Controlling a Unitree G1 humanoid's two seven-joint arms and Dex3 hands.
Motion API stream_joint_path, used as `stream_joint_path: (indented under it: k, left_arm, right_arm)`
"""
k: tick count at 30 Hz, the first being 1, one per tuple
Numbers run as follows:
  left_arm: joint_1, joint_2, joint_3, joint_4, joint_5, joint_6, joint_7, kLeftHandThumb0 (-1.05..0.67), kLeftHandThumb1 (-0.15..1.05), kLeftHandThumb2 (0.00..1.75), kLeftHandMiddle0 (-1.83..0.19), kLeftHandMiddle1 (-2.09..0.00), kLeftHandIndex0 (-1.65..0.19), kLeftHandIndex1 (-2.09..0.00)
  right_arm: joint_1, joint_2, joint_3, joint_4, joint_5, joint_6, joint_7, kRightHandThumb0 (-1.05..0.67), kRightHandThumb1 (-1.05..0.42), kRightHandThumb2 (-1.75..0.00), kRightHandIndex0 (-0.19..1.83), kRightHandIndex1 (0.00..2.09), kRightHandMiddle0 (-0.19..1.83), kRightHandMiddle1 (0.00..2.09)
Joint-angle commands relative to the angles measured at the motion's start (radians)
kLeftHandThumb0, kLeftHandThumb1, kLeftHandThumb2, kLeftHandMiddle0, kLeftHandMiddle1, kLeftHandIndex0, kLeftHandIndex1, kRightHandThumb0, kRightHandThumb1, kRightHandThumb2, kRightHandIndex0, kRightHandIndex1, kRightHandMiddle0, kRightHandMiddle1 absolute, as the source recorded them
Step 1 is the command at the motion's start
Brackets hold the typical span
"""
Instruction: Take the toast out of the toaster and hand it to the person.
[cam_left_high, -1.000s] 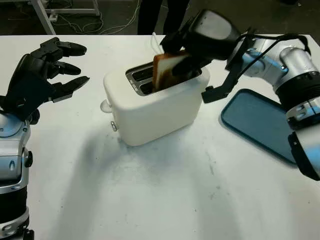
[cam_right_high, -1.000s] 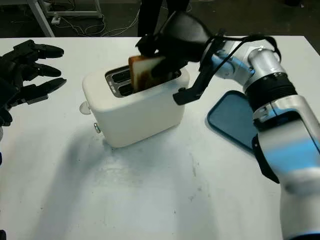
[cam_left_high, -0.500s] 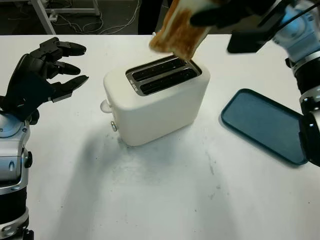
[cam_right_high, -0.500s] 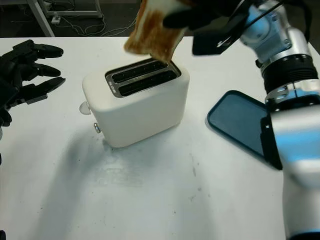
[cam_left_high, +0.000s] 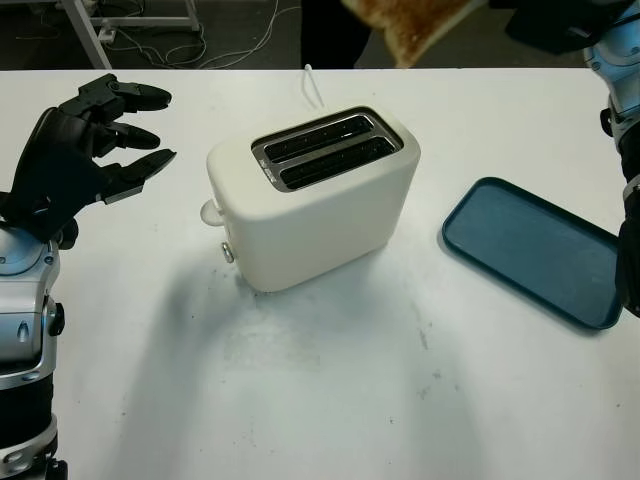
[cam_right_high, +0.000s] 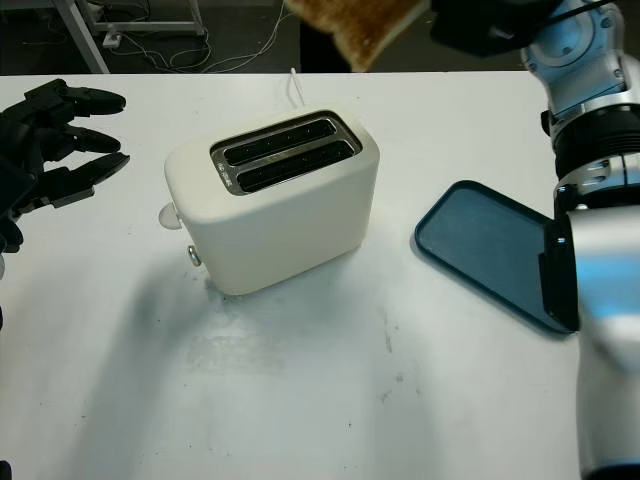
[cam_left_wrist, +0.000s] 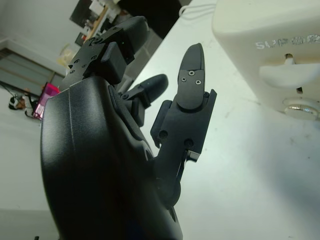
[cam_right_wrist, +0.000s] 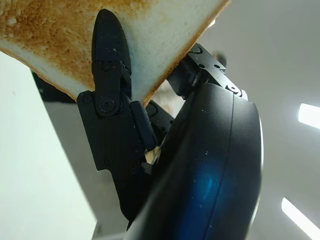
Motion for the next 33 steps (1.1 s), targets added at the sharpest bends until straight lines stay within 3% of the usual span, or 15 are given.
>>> stream_joint_path:
  k: [1, 3, 8, 9, 10, 11, 13, 16, 19, 20, 22, 24, 25, 30, 33]
  left_arm:
    - [0.015, 0.006, 0.003, -0.009, 0.008, 0.004, 0.007, -0.23, 0.85, 0.22, -0.29, -1.07, -0.35, -0.68]
    - [0.017, 0.013, -0.001, -0.012, 0.016, 0.004, 0.006, -0.24, 0.86, 0.22, -0.29, -1.06, -0.35, -0.68]
    - [0.016, 0.014, -0.003, -0.013, 0.02, -0.005, 0.002, -0.22, 0.86, 0.21, -0.3, -1.07, -0.35, -0.68]
    - [0.015, 0.012, -0.003, -0.017, 0.02, 0.004, 0.004, -0.22, 0.86, 0.21, -0.3, -1.07, -0.35, -0.68]
    - [0.015, 0.011, -0.003, -0.02, 0.019, 0.012, 0.005, -0.22, 0.86, 0.21, -0.29, -1.06, -0.35, -0.68]
    - [0.015, 0.01, -0.003, -0.017, 0.019, 0.009, 0.005, -0.22, 0.86, 0.21, -0.29, -1.06, -0.35, -0.68]
    - [0.015, 0.01, -0.003, -0.018, 0.017, 0.017, 0.004, -0.22, 0.86, 0.21, -0.29, -1.06, -0.34, -0.67]
    - [0.016, 0.014, -0.005, -0.023, 0.02, 0.02, 0.002, -0.22, 0.86, 0.21, -0.28, -1.06, -0.34, -0.67]
    - [0.015, 0.015, -0.007, -0.025, 0.027, 0.021, 0.002, -0.22, 0.86, 0.21, -0.28, -1.06, -0.34, -0.67]
    - [0.015, 0.012, -0.004, -0.024, 0.024, 0.022, 0.002, -0.22, 0.86, 0.21, -0.28, -1.06, -0.35, -0.66]
    - [0.014, 0.007, -0.001, -0.023, 0.019, 0.022, 0.001, -0.21, 0.86, 0.21, -0.28, -1.06, -0.34, -0.66]
    - [0.013, 0.007, -0.002, -0.022, 0.02, 0.024, 0.002, -0.2, 0.86, 0.21, -0.28, -1.06, -0.35, -0.66]
    - [0.013, 0.007, -0.001, -0.02, 0.018, 0.025, 0.001, -0.2, 0.86, 0.21, -0.28, -1.07, -0.35, -0.66]
    - [0.011, 0.009, -0.006, -0.026, 0.026, 0.034, 0.004, -0.22, 0.86, 0.21, -0.28, -1.07, -0.35, -0.66]
    - [0.013, 0.011, -0.006, -0.016, 0.03, 0.014, 0.003, -0.24, 0.86, 0.2, -0.29, -1.07, -0.36, -0.66]
  right_arm:
    - [0.023, -0.013, -0.007, 0.022, -0.001, 0.042, -0.044, -0.61, -0.92, -0.41, 1.09, 1.75, 0.89, 1.75]
    - [0.039, -0.003, -0.032, 0.037, 0.03, 0.088, -0.049, -0.63, -0.92, -0.39, 1.07, 1.75, 0.85, 1.75]
    - [0.073, 0.018, -0.05, 0.061, 0.037, 0.203, -0.112, -0.39, -0.92, -0.35, 1.03, 1.75, 0.74, 1.75]
    - [0.078, 0.028, -0.059, 0.067, 0.047, 0.233, -0.122, -0.37, -0.92, -0.35, 1.0, 1.75, 0.7, 1.68]
    - [0.082, 0.038, -0.07, 0.073, 0.056, 0.264, -0.129, -0.36, -0.92, -0.32, 0.97, 1.75, 0.74, 1.36]
    - [0.091, 0.047, -0.078, 0.078, 0.063, 0.282, -0.134, -0.34, -0.92, -0.31, 0.94, 1.75, 0.77, 1.2]
    - [0.104, 0.065, -0.092, 0.087, 0.077, 0.312, -0.144, -0.28, -0.92, -0.33, 0.85, 1.75, 0.59, 1.58]
    - [0.122, 0.085, -0.101, 0.092, 0.088, 0.323, -0.149, -0.19, -0.92, -0.36, 0.79, 1.75, 0.53, 1.73]
    - [0.133, 0.104, -0.132, 0.097, 0.12, 0.337, -0.145, -0.16, -0.92, -0.37, 0.71, 1.75, 0.44, 1.72]
    - [0.135, 0.111, -0.138, 0.099, 0.127, 0.347, -0.149, -0.15, -0.92, -0.37, 0.61, 1.75, 0.45, 1.43]
    - [0.135, 0.123, -0.151, 0.103, 0.137, 0.371, -0.152, -0.15, -0.92, -0.38, 0.54, 1.75, 0.53, 1.2]
    - [0.134, 0.139, -0.161, 0.109, 0.145, 0.397, -0.156, -0.17, -0.92, -0.36, 0.56, 1.75, 0.41, 1.58]
    - [0.136, 0.146, -0.169, 0.11, 0.154, 0.401, -0.152, -0.19, -0.92, -0.35, 0.56, 1.75, 0.35, 1.66]
    - [0.145, 0.171, -0.176, 0.113, 0.153, 0.42, -0.174, -0.19, -0.92, -0.33, 0.73, 1.75, 0.47, 1.74]
    - [0.146, 0.187, -0.181, 0.115, 0.155, 0.431, -0.193, -0.18, -0.92, -0.33, 0.73, 1.75, 0.46, 1.74]
